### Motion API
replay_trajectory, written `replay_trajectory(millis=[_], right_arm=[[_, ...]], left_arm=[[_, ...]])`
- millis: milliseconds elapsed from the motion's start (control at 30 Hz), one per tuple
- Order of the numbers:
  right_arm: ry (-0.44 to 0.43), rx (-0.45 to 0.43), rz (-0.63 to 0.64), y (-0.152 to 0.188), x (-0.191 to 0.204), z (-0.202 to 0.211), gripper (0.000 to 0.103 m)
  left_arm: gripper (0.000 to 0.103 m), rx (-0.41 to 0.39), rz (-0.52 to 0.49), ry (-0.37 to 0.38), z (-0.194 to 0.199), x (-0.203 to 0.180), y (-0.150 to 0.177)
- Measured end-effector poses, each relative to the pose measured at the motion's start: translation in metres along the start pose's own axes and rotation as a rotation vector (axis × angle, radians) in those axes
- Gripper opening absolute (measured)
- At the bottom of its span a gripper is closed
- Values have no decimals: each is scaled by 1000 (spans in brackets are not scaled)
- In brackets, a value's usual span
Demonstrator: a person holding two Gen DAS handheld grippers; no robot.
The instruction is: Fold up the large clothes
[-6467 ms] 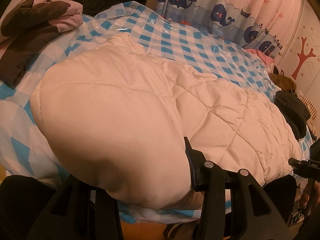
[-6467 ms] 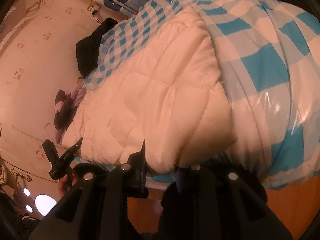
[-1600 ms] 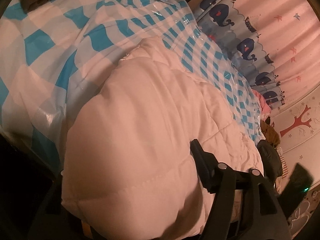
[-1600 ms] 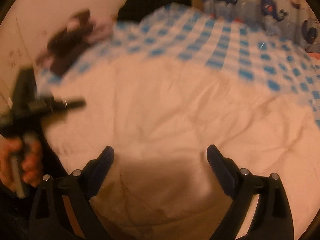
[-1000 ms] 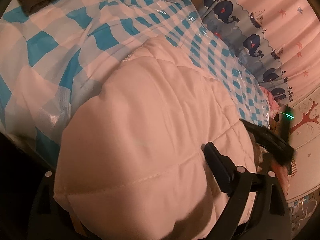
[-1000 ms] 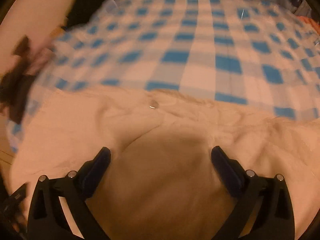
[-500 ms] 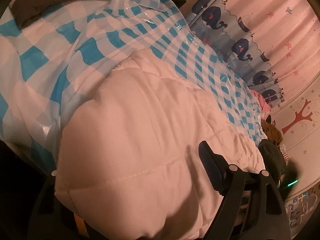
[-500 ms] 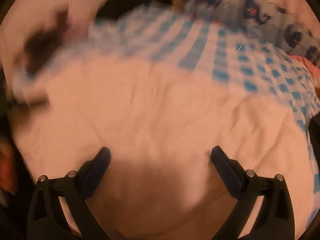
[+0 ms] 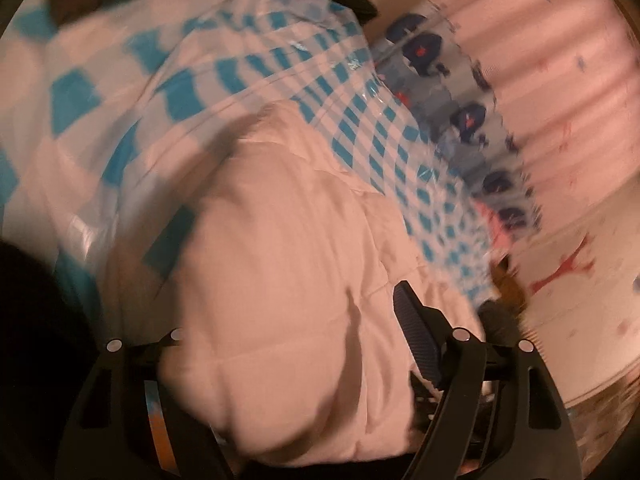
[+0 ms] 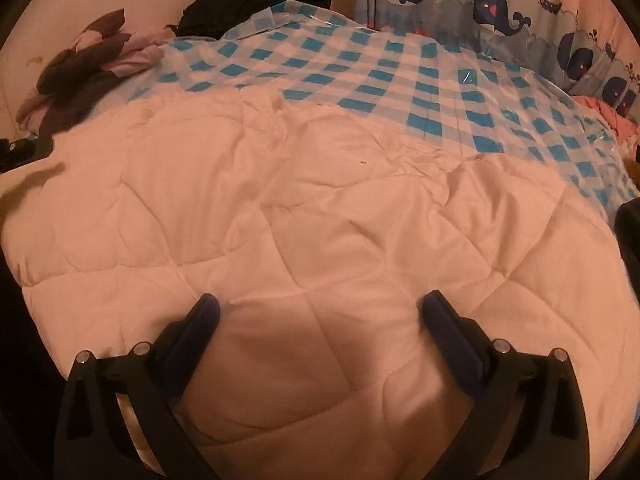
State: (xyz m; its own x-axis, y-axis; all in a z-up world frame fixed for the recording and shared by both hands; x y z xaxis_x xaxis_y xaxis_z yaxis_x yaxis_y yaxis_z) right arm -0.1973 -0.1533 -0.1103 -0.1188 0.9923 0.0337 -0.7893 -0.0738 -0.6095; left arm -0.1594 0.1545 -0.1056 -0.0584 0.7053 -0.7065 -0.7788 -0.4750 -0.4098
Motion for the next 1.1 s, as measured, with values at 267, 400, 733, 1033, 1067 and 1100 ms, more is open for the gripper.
replay_trajectory(millis=[267,400,733,1033,1067,1100], right_arm=[[-12,-115,32,-13,24,24,97],[-36,-41,13,-4,21,-2,97],[45,-17,23,-6,20,-12,97],[95,-2,50,2,19,-19,97],[98,6,50,0,20,-19,97],[95,8,47,0,19,-19,97]], left_arm=[[85,42,72,-16,-1,20,4],[88,77,132,-41,-11,40,21],[51,30,18,-2,-27,12,17],[38,-57,-269,34,-6,-71,9],[38,-68,-318,40,-3,-85,11],[38,-75,-367,52,-1,-101,14]])
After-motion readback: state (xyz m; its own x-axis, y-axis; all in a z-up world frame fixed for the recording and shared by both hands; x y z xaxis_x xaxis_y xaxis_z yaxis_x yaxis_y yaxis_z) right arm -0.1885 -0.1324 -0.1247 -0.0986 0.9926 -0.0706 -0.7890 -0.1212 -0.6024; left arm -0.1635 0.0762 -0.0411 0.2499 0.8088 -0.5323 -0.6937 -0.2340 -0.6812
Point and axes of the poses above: each gripper's, at about its wrist camera, not at the fingertips, and z roughly against the way its jaws point, x to its left, y to its underside, the point moved 5 cm from there along -z, roughly the way its jaws point, and after that the axes turned 1 degree about -z, right-handed, at the moved point
